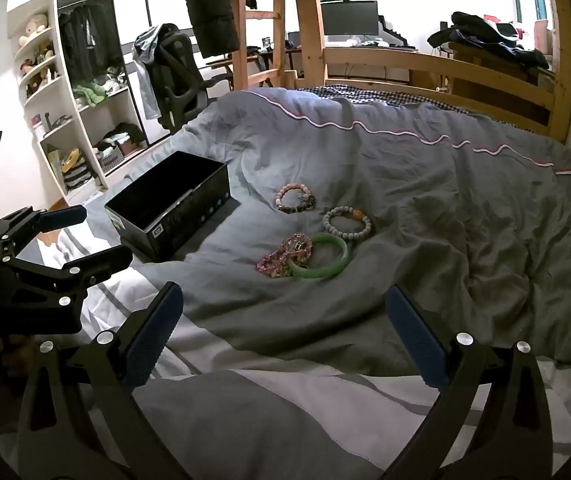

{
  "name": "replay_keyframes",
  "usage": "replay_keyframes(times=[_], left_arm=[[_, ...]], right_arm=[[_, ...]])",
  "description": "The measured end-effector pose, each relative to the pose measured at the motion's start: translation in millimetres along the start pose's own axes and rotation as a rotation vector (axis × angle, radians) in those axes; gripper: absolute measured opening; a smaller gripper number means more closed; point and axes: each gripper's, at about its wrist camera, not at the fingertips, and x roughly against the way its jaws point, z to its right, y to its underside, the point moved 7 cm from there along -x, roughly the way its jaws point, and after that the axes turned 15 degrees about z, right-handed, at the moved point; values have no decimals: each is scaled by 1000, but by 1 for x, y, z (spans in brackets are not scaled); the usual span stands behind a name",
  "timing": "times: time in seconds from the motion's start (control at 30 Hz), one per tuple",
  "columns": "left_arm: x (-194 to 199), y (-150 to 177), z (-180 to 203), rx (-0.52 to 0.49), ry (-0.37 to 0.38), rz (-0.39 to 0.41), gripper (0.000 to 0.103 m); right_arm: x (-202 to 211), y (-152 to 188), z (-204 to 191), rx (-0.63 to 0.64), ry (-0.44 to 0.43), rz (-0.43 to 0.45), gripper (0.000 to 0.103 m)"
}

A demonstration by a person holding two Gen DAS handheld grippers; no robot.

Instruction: Organize jewelry

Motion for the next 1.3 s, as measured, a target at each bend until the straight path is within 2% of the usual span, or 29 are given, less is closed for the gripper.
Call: replay_keyframes(times=[1.3], left_arm=[[-4,9,3,-1,2,-12,97]], right_arm=[[-1,1,-2,4,3,-7,100]])
